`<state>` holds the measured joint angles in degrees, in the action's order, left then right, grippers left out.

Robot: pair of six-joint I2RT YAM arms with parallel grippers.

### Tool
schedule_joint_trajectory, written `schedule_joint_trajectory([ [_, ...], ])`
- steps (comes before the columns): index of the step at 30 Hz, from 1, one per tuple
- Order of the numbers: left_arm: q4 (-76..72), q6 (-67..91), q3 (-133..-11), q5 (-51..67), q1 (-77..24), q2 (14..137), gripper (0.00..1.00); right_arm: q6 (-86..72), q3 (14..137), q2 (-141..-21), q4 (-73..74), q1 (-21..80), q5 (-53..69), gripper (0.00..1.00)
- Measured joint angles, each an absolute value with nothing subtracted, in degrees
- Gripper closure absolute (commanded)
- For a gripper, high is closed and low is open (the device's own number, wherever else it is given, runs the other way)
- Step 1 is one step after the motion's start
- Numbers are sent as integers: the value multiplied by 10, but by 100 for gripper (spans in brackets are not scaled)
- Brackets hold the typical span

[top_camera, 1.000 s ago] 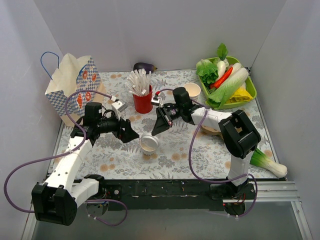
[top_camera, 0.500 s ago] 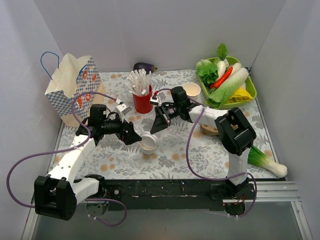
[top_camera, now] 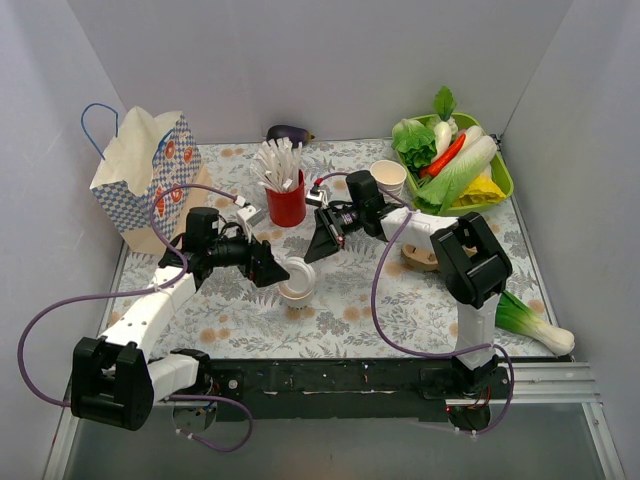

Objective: Pack the takeout coffee

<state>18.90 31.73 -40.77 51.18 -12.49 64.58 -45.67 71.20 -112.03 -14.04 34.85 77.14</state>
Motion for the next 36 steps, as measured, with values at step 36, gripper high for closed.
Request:
schedule_joint_trajectory([
  [36,175,345,-400,519,-128,642,2,-284,732,-1120,34,354,673,69],
])
